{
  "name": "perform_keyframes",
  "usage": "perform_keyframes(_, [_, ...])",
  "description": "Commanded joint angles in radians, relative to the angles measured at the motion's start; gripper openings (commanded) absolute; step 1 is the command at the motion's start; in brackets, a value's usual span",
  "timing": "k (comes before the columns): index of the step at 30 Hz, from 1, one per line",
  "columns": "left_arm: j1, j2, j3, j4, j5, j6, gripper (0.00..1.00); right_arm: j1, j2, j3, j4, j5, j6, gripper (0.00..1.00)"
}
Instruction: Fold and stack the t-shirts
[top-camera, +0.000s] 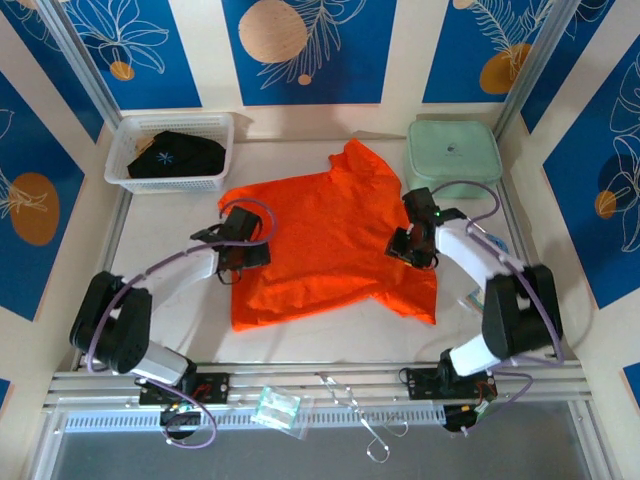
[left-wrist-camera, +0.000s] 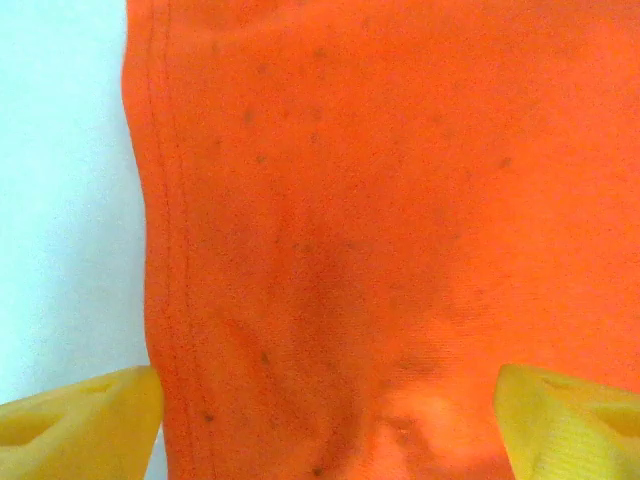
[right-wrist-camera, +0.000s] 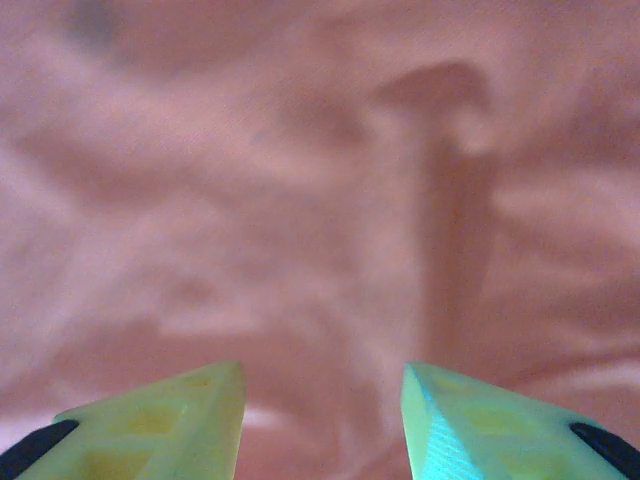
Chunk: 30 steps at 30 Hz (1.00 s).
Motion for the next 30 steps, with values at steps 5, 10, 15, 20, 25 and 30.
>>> perform_keyframes(5, [-0.017, -0.081, 0.033, -0.088, 0.042, 0.023, 0.91, 0.224, -0.152, -0.148, -0.224, 0.095, 0.121, 0.45])
perform_keyframes(10, [-0.02, -0.094, -0.006, -0.066, 0.059, 0.005, 0.92, 0.268, -0.093, -0.196, -0.18, 0.109, 0.172, 0.45])
perform_keyframes(15, [-0.022, -0.114, -0.036, -0.054, 0.065, -0.003, 0.92, 0.268, 0.004, -0.173, -0.131, 0.12, 0.163, 0.45])
perform_keyframes(20, [-0.022, -0.13, -0.059, -0.048, 0.063, -0.01, 0.92, 0.29, 0.112, -0.158, -0.094, 0.105, 0.159, 0.45])
perform_keyframes(25, [-0.022, -0.122, -0.061, -0.044, 0.066, -0.009, 0.92, 0.314, 0.175, -0.153, -0.084, 0.092, 0.153, 0.28])
perform_keyframes(30, [-0.022, -0.124, -0.053, -0.052, 0.069, -0.005, 0.93, 0.294, 0.089, -0.11, -0.181, 0.096, 0.107, 0.0])
